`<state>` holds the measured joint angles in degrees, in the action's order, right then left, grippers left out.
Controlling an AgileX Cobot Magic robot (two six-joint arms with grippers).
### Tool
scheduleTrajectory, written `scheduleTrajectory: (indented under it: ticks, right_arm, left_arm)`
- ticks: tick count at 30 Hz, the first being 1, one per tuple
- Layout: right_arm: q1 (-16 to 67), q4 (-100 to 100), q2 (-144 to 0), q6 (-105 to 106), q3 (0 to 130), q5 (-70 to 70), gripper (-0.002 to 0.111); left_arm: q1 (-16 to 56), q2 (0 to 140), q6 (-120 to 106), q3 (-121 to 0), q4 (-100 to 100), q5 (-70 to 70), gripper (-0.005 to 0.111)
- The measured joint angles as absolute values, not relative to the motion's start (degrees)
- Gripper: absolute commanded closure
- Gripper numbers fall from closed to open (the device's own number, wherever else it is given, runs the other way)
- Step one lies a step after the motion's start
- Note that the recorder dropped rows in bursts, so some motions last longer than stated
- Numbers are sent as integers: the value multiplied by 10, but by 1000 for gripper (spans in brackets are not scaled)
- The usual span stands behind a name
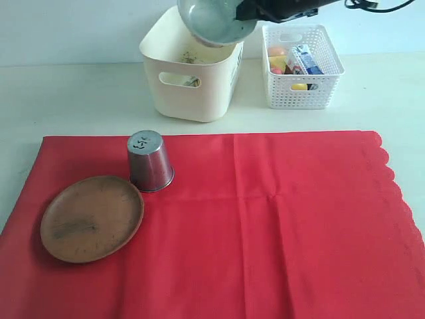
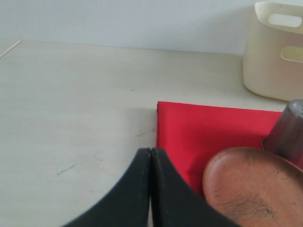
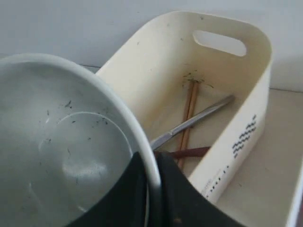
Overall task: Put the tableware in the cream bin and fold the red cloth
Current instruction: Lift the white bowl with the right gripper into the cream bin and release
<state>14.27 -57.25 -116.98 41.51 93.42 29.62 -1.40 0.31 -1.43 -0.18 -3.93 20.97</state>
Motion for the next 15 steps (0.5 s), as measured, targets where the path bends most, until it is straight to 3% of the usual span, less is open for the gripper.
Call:
scheduleTrajectory:
  ticks: [15]
  right_arm:
    - [151, -587, -1251, 418, 1012, 273, 108]
  left_arm:
    - [-14, 3, -14, -2, -39, 210, 105]
